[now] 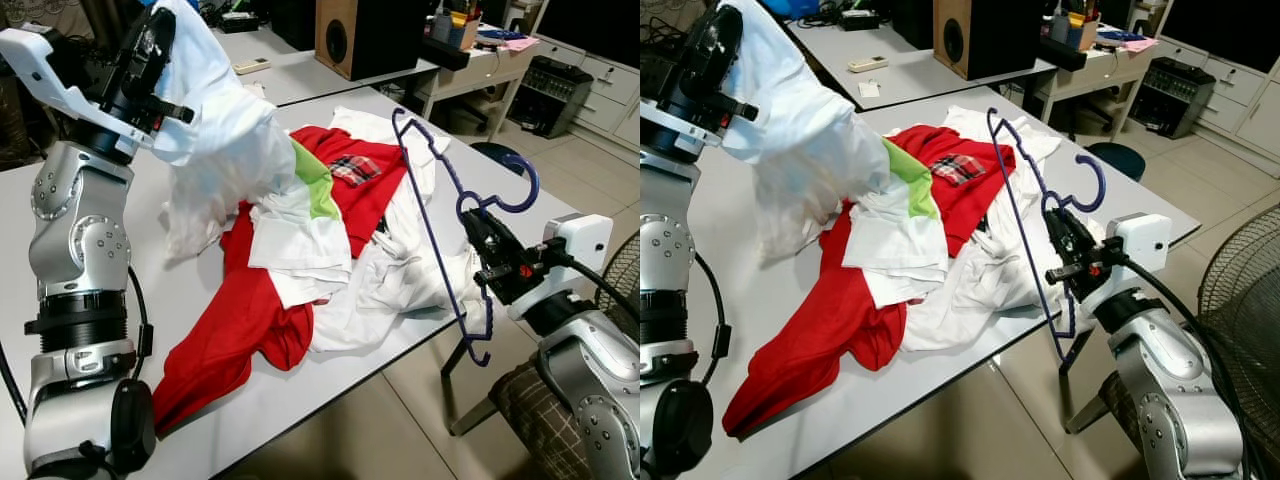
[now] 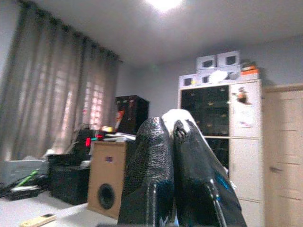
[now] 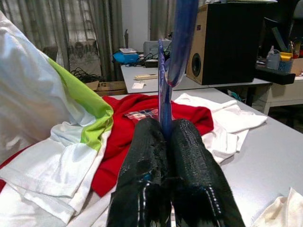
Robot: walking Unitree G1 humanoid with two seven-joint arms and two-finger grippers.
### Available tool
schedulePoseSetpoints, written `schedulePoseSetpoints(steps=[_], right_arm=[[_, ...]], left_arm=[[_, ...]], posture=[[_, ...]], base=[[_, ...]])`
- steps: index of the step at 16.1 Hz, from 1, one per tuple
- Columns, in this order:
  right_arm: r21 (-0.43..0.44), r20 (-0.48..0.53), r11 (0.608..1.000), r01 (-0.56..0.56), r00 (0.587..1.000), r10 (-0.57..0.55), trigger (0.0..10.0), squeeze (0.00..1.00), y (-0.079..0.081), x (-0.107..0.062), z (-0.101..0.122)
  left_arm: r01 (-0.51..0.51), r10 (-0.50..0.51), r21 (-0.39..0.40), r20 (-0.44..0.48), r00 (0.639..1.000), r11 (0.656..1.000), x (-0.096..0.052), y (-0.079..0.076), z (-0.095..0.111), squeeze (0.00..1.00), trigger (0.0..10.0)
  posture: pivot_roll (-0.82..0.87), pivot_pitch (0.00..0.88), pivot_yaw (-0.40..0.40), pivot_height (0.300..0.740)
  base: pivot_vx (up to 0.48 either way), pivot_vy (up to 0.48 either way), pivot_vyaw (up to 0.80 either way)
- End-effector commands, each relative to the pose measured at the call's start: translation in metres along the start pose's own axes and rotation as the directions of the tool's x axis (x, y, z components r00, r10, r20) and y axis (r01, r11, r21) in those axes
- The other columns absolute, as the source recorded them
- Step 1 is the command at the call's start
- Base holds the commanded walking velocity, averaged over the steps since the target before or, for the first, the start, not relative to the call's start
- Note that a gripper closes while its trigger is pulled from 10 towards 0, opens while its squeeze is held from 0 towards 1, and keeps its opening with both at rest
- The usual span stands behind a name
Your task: Hang hanger
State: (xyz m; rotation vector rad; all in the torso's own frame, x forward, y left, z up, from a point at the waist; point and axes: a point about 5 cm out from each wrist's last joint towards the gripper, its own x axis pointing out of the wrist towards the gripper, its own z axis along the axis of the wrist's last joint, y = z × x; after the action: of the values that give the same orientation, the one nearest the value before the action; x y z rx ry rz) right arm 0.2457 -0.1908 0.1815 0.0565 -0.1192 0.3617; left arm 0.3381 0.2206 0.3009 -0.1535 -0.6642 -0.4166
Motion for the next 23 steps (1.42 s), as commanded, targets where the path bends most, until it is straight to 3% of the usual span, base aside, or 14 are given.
schedulePoseSetpoints(steps=[1,6,9,11,12,13,15,17,19,20,21,22,23], right_arm=[[-0.011,0.012,1.000,-0.001,1.000,0.001,10.0,0.00,-0.001,0.000,0.003],[-0.007,0.018,1.000,-0.011,1.000,0.012,10.0,0.00,0.001,0.003,0.003],[-0.005,0.023,1.000,-0.003,1.000,0.003,10.0,0.00,0.001,0.002,0.002],[0.001,0.021,1.000,0.010,1.000,-0.010,10.0,0.00,0.003,0.000,-0.001],[0.003,0.021,1.000,0.015,1.000,-0.015,10.0,0.00,0.003,-0.001,-0.001],[0.005,0.019,1.000,0.018,1.000,-0.018,10.0,0.00,0.003,-0.001,-0.002],[0.008,0.015,1.000,0.012,1.000,-0.012,10.0,0.00,0.004,0.000,-0.004],[0.009,0.014,1.000,0.003,1.000,-0.003,10.0,0.00,0.005,0.002,-0.005],[-0.001,0.001,1.000,-0.018,1.000,0.018,10.0,0.00,0.009,0.004,-0.006],[-0.006,-0.004,1.000,-0.023,1.000,0.023,10.0,0.00,0.010,0.004,-0.007],[-0.007,-0.008,1.000,-0.015,1.000,0.015,10.0,0.00,0.008,0.001,-0.008],[-0.007,-0.010,1.000,-0.010,1.000,0.010,10.0,0.00,0.007,0.000,-0.008],[-0.007,-0.015,1.000,-0.006,1.000,0.006,10.0,0.00,0.006,-0.001,-0.010]], left_arm=[[-0.032,0.030,0.031,0.060,0.998,0.999,0.010,0.007,0.017,0.00,0.0],[-0.038,0.030,0.096,0.082,0.996,0.995,0.017,0.013,0.033,0.00,0.0],[-0.099,0.089,0.132,0.081,0.993,0.986,0.019,0.024,0.038,0.00,0.0],[-0.305,0.307,0.338,0.049,0.951,0.890,0.015,0.057,0.047,0.00,0.0],[-0.393,0.402,0.399,0.064,0.913,0.829,0.009,0.070,0.052,0.00,0.0],[-0.475,0.503,0.471,0.075,0.861,0.743,-0.004,0.087,0.058,0.00,0.0],[-0.454,0.533,0.553,0.021,0.846,0.699,-0.022,0.096,0.054,0.00,0.0],[-0.424,0.538,0.589,-0.021,0.843,0.687,-0.030,0.098,0.046,0.00,0.0],[-0.353,0.534,0.624,-0.123,0.837,0.697,-0.040,0.099,0.025,0.00,0.0],[-0.279,0.500,0.623,-0.211,0.840,0.731,-0.047,0.096,0.011,0.00,0.0],[-0.113,0.367,0.510,-0.432,0.824,0.853,-0.062,0.084,-0.017,0.00,0.0],[-0.023,0.265,0.413,-0.540,0.799,0.910,-0.071,0.074,-0.031,0.00,0.0],[0.184,0.007,0.200,-0.695,0.719,0.962,-0.089,0.046,-0.050,0.00,0.0]], posture=[[-0.02,0.000,0.006,0.740],[-0.01,0.000,0.003,0.740],[-0.01,0.000,0.021,0.740],[-0.01,0.000,0.031,0.740],[-0.01,0.000,0.031,0.740],[0.00,0.000,0.031,0.740],[0.01,0.000,0.022,0.740],[0.01,0.000,0.018,0.740],[0.01,0.000,0.020,0.740],[0.01,0.000,0.026,0.740],[0.01,0.000,0.024,0.740],[0.01,0.000,0.024,0.740],[0.02,0.000,0.018,0.740]], base=[[0.000,0.000,0.00],[0.000,0.000,0.00],[0.000,0.000,0.00],[0.000,0.000,0.00],[0.000,0.000,0.00],[0.000,0.000,0.00],[0.000,0.000,0.00],[0.000,0.000,0.00],[0.000,0.000,0.00],[0.000,0.000,0.00],[0.000,0.000,0.00],[0.000,0.000,0.00],[0.000,0.000,0.00]])
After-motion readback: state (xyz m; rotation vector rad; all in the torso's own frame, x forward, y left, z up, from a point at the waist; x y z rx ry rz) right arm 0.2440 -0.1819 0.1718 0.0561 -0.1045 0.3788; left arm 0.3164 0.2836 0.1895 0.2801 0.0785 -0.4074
